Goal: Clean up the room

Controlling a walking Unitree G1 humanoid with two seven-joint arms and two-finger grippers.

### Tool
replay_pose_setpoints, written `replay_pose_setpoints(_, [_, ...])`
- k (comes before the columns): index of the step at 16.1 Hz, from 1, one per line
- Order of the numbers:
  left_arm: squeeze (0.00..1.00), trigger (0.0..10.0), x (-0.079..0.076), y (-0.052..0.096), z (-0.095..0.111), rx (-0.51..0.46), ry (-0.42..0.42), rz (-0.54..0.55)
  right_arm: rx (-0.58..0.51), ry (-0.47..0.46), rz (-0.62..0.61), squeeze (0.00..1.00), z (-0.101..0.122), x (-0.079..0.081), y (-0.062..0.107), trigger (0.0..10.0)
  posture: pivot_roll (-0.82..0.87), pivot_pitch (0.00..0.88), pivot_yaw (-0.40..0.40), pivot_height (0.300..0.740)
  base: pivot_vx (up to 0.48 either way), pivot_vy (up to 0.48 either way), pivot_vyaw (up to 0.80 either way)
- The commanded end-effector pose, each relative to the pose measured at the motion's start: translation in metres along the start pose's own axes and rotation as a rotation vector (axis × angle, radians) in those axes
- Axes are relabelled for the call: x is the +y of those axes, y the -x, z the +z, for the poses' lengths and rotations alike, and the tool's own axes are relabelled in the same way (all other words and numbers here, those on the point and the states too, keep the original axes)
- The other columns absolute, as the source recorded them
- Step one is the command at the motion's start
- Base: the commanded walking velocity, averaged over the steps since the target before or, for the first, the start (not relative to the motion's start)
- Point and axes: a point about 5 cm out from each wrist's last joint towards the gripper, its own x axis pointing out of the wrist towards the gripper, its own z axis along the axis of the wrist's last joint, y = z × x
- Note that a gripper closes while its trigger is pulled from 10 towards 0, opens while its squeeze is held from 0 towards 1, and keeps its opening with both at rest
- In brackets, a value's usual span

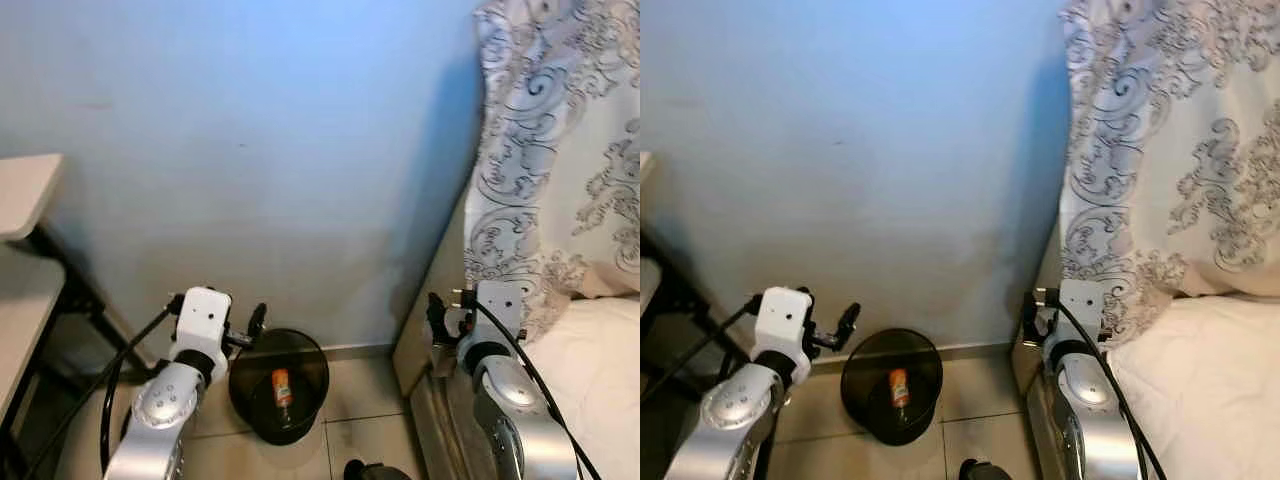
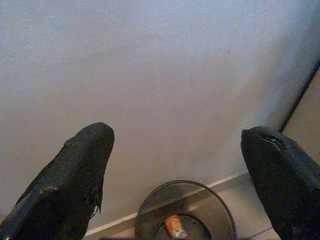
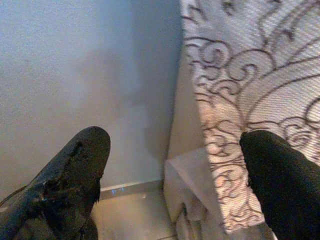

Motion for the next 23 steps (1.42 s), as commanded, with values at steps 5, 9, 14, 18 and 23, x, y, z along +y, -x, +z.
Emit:
replay_pose_setpoints(5, [0.0,10.0,0.01,0.003,0.005,-0.028,-0.032,0.039,0.049,-0.043,-0.029,1.0,-0.005,0.002,0.002,10.0,0.1,0.0,0.047,0.74,0.0,0.0,-0.74])
replay_pose_setpoints(9, [0.0,10.0,0.013,-0.001,0.013,-0.059,-0.03,0.05,0.029,0.005,-0.006,1.0,0.004,0.011,0.0,10.0,0.11,0.0,0.026,0.74,0.0,0.0,-0.75])
replay_pose_setpoints(14, [0.0,10.0,0.011,-0.007,0.013,-0.065,0.007,0.044,0.022,0.044,-0.007,1.0,0.004,0.012,-0.004,10.0,0.12,0.0,0.035,0.74,0.0,0.0,-0.74])
replay_pose_setpoints(18, [0.0,10.0,0.016,-0.009,0.012,-0.065,0.028,0.076,0.012,0.064,-0.005,1.0,0.008,0.003,-0.004,10.0,0.11,0.0,0.024,0.74,0.0,0.0,-0.74])
replay_pose_setpoints(23, [0.0,10.0,0.013,-0.011,0.01,-0.063,0.034,0.088,-0.055,0.178,0.016,1.0,0.025,0.007,-0.013,10.0,0.1,0.0,-0.005,0.74,0.0,0.0,-0.74])
